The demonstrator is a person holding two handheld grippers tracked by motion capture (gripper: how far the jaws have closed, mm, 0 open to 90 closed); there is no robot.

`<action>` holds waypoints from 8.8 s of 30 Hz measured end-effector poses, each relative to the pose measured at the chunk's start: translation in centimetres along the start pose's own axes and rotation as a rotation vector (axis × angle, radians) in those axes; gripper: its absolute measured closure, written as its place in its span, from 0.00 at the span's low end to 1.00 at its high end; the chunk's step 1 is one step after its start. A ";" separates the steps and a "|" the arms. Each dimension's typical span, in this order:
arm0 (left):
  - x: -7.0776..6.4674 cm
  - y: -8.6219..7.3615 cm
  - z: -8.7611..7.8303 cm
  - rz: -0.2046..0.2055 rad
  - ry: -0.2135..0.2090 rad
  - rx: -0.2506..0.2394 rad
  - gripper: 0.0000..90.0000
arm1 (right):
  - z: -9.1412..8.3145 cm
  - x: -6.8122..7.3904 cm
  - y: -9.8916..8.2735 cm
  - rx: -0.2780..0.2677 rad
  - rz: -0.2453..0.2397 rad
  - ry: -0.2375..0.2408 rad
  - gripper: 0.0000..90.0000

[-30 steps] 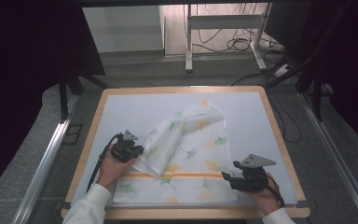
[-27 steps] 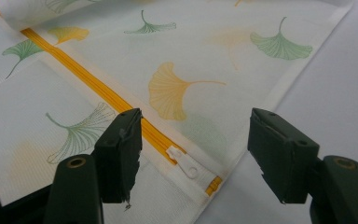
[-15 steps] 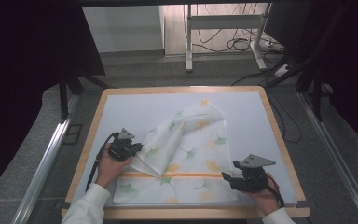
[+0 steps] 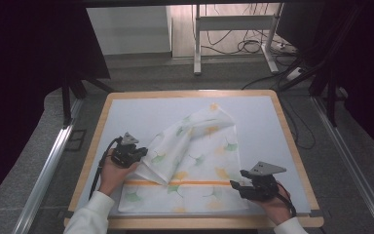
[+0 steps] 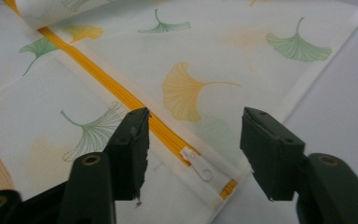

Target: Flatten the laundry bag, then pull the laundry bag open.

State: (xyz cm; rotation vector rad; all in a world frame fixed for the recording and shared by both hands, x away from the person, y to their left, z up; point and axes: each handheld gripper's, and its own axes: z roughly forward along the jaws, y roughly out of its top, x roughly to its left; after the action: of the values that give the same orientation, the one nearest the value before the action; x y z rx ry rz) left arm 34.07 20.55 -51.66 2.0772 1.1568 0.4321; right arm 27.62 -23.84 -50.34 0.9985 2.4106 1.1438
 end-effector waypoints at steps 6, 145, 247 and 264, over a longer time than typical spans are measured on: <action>0.6 0.2 0.0 0.000 0.013 -0.010 0.96 | 0.2 0.5 0.1 0.017 -0.023 0.026 0.54; -6.6 1.1 -4.1 0.022 -0.209 -0.140 0.37 | -1.0 0.7 -0.8 0.049 0.041 0.069 0.90; -24.2 7.8 10.9 0.402 -0.423 0.027 0.54 | -1.4 1.7 -3.2 0.167 0.027 0.089 0.99; -24.7 8.5 11.4 0.433 -0.458 0.092 0.82 | -1.3 1.6 -3.1 0.173 0.030 0.090 0.99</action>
State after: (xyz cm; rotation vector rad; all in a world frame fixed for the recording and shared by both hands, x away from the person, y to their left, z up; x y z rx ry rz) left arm 32.41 -7.86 -52.22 2.3455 0.4680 0.0850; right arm 24.28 -24.85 -51.83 1.0595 2.6117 1.0244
